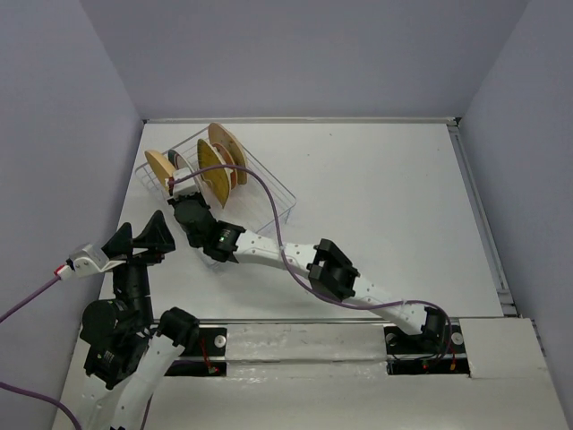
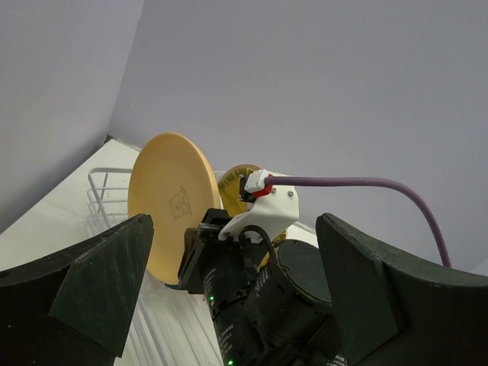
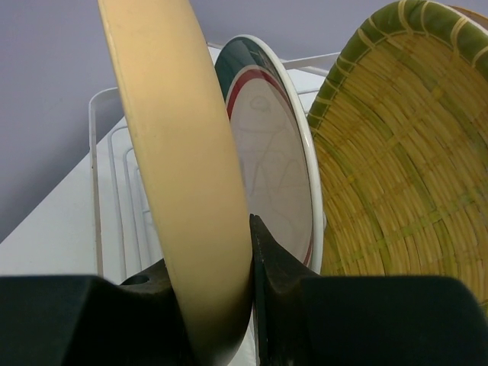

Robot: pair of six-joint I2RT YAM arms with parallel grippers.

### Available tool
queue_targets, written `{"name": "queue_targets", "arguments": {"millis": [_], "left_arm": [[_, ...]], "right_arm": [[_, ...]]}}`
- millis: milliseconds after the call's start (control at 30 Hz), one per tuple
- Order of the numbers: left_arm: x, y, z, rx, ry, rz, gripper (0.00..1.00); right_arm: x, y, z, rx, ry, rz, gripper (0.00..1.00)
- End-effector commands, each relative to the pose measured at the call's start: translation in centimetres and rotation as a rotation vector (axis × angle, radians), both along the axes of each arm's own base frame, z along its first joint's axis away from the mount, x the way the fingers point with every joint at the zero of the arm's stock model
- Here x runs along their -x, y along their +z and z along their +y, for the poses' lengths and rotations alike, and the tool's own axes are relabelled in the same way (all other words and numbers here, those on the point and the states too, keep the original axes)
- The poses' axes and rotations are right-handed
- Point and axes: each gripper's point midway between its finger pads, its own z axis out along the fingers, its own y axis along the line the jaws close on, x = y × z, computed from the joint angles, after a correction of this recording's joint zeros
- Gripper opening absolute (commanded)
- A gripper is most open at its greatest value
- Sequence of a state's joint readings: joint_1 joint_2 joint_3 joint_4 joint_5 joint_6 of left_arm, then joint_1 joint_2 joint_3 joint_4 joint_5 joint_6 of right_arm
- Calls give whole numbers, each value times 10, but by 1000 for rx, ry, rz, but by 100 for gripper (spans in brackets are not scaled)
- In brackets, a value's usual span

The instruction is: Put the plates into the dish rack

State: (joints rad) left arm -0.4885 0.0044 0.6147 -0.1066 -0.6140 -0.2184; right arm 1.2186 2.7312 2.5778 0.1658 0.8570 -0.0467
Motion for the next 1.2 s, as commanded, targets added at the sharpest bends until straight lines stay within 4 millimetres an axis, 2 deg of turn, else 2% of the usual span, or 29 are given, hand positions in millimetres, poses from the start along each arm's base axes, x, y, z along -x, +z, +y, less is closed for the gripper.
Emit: {"name": "queue_targets", "arguments": {"millis": [0,133,200,267,400,500,667,700,833,933,967,1033,1067,1100,1167], "left_arm": [[10,15,8,51,13,-87,99],[10,16,7,48,10,-86,99],[9,15,6,45,9,-84,99],[9,15,6,46,9,-84,99],[9,15,6,46,11,-82,99],[8,14,6,43,13,-79,99],[7,12,7,40,22,-69,99],[7,12,9,41,28,-68,99],[7,10,11,41,46,-58,99],[5,9,11,37,48,-44,99],[4,8,9,35,41,-41,99],[-3,5,3,13,28,-15,99],[-4,4,2,9,25,-9,99],[-7,2,-2,-4,12,2,99],[-10,0,-8,-22,-11,12,99]], "right_arm": [[-1,26,4,-156,-11,-26,7],[0,15,10,-164,13,-7,7],[1,13,11,-167,21,0,11],[2,11,12,-162,30,5,24],[5,20,11,-164,50,8,45],[8,40,5,-181,55,6,55],[19,79,-6,-231,100,18,61],[25,93,-12,-243,119,22,62],[42,126,-31,-289,181,44,64],[58,142,-44,-308,247,58,71],[65,145,-60,-305,254,71,74],[73,147,-76,-301,267,77,83],[82,143,-96,-279,273,86,86],[82,141,-110,-265,270,88,91],[87,133,-137,-242,265,96,93]]}}
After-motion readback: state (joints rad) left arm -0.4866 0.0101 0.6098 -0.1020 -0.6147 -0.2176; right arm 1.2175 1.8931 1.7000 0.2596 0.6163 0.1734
